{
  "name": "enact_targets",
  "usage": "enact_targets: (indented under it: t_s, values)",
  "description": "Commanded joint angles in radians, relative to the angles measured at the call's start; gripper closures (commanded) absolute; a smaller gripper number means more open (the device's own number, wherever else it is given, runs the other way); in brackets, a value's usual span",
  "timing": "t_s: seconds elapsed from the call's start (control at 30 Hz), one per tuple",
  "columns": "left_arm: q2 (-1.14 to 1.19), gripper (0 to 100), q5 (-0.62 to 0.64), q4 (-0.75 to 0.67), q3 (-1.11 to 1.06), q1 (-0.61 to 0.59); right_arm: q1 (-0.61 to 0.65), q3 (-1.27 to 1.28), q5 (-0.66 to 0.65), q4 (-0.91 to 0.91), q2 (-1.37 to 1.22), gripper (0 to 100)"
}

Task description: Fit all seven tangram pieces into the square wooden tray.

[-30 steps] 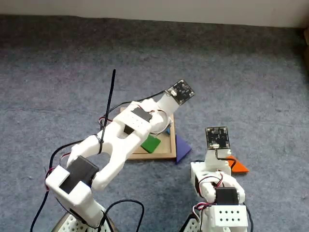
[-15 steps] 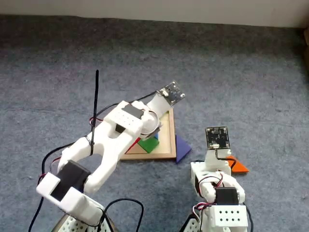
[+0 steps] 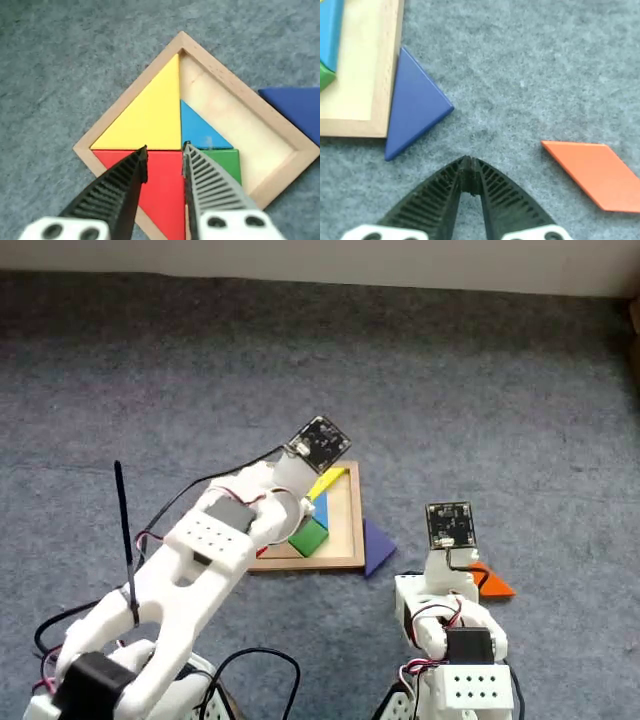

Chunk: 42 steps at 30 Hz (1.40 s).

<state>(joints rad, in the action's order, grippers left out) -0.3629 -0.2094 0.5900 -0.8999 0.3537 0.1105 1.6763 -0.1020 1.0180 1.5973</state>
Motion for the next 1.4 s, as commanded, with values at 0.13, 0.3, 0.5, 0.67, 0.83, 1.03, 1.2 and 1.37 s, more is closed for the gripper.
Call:
enact_targets:
  t_s: [0.13, 0.3, 0.5, 0.67, 0.83, 1.03, 1.2, 1.37]
  values:
    - [-0.278, 87, 0.017, -0.158, -0.203, -0.111, -0.012, 0.073, 0.005, -0.012, 0.005, 99.2]
    - [-0.42, 87, 0.017, -0.158, -0.318, -0.206, -0.107, 0.048, 0.005, -0.008, 0.005, 99.2]
    - [-0.552, 87, 0.017, -0.158, -0.467, -0.289, -0.196, -0.134, -0.16, 0.147, -0.002, 99.2]
    - [-0.642, 87, 0.015, -0.157, -0.533, -0.3, -0.269, -0.272, -0.198, 0.263, -0.004, 97.4]
    - [-0.705, 87, 0.017, -0.16, -0.573, -0.297, -0.328, -0.326, -0.311, 0.294, -0.004, 88.9]
    - [-0.711, 87, 0.017, -0.16, -0.575, -0.298, -0.386, -0.328, -0.407, 0.294, -0.004, 81.1]
    - [-0.711, 87, 0.017, -0.16, -0.575, -0.298, -0.384, -0.323, -0.408, 0.234, -0.005, 79.6]
    - [-0.711, 87, 0.017, -0.16, -0.575, -0.298, -0.381, -0.323, -0.411, 0.231, -0.007, 79.3]
